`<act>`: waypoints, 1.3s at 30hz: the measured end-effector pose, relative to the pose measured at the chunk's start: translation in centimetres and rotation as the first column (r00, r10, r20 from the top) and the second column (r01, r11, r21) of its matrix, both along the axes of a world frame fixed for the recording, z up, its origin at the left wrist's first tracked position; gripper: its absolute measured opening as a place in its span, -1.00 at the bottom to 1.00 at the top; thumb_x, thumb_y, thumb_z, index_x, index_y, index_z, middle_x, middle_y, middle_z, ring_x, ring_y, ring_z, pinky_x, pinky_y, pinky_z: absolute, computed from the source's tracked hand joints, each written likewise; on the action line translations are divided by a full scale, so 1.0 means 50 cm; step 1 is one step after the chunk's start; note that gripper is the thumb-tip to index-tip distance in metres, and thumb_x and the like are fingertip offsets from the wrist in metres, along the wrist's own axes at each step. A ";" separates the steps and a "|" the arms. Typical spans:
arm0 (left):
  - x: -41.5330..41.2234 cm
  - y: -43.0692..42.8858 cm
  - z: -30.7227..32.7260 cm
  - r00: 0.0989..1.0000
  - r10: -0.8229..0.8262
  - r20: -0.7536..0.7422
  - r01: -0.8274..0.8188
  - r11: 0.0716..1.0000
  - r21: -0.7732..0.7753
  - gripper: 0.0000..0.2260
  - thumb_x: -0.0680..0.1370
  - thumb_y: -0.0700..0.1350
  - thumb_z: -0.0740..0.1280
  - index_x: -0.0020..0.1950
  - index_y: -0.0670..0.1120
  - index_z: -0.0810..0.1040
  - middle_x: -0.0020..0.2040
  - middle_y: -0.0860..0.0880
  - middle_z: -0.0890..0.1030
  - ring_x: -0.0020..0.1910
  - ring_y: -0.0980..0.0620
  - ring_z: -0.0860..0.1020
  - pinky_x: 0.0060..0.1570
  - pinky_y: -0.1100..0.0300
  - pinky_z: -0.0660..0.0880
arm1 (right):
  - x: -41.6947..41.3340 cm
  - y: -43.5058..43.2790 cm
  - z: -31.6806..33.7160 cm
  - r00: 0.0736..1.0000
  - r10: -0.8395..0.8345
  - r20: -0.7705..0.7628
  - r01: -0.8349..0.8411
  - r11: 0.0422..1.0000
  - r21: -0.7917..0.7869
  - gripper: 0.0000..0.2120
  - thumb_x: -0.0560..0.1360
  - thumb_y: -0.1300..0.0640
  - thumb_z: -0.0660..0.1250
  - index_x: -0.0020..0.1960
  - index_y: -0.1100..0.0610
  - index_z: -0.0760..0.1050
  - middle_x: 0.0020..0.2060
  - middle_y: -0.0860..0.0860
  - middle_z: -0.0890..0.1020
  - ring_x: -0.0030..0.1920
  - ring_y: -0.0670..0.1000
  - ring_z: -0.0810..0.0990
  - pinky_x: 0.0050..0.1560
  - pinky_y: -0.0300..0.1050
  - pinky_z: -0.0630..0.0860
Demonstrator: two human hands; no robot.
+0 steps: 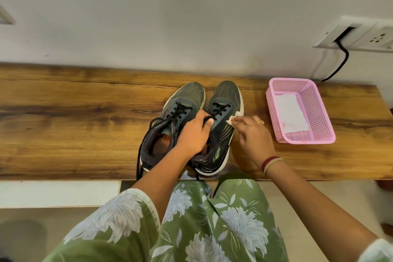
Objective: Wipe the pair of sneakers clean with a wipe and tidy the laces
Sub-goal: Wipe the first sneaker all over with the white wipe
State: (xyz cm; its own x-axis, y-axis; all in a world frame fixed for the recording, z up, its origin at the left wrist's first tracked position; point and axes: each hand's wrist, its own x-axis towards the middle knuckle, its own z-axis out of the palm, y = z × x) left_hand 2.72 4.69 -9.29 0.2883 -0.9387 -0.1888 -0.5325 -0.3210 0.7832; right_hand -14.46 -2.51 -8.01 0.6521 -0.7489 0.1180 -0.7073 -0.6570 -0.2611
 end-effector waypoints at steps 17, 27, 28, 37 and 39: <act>-0.002 -0.003 -0.009 1.000 0.015 -0.006 -0.015 1.000 -0.010 -0.80 0.64 0.00 0.13 0.14 -0.10 0.38 -0.33 0.08 0.41 -0.26 -0.03 0.45 -0.27 0.11 0.29 | 0.053 0.009 0.007 0.946 -0.296 0.128 0.245 0.918 0.311 -0.73 0.52 0.18 0.27 0.20 0.09 0.55 0.15 0.01 0.55 0.15 0.03 0.48 0.18 -0.11 0.40; 0.000 -0.005 -0.007 1.000 0.014 -0.024 -0.014 1.000 -0.002 -0.81 0.64 -0.01 0.12 0.13 -0.09 0.38 -0.28 0.02 0.47 -0.19 -0.08 0.50 -0.21 0.07 0.36 | 0.032 0.038 0.027 0.975 -0.211 0.071 0.182 0.939 0.290 -0.69 0.53 0.27 0.23 0.24 0.09 0.52 0.17 -0.02 0.53 0.18 0.01 0.40 0.18 -0.18 0.27; 0.000 -0.005 -0.008 1.000 0.014 -0.025 -0.014 1.000 0.003 -0.81 0.64 0.00 0.12 0.13 -0.09 0.38 -0.28 0.02 0.47 -0.19 -0.08 0.50 -0.21 0.05 0.37 | 0.033 0.021 0.024 0.965 -0.258 0.053 0.233 0.929 0.287 -0.69 0.53 0.26 0.23 0.24 0.09 0.52 0.18 0.00 0.53 0.18 0.02 0.40 0.18 -0.17 0.28; -0.004 -0.005 -0.007 0.999 0.027 -0.019 -0.027 1.000 -0.005 -0.80 0.64 0.00 0.13 0.15 -0.10 0.38 -0.34 0.06 0.42 -0.26 -0.04 0.46 -0.26 0.10 0.32 | 0.033 0.076 0.027 0.980 -0.144 0.134 0.094 0.942 0.323 -0.71 0.51 0.32 0.24 0.17 0.12 0.57 0.03 -0.02 0.56 0.08 -0.03 0.43 0.09 -0.28 0.25; -0.004 -0.005 -0.007 0.999 0.030 -0.022 -0.030 1.000 -0.005 -0.81 0.64 0.00 0.13 0.15 -0.09 0.38 -0.34 0.05 0.43 -0.27 -0.03 0.47 -0.27 0.11 0.31 | 0.034 0.043 0.027 0.975 -0.204 0.088 0.169 0.938 0.304 -0.71 0.52 0.28 0.23 0.18 0.09 0.56 0.04 -0.02 0.55 0.06 -0.05 0.41 0.06 -0.27 0.25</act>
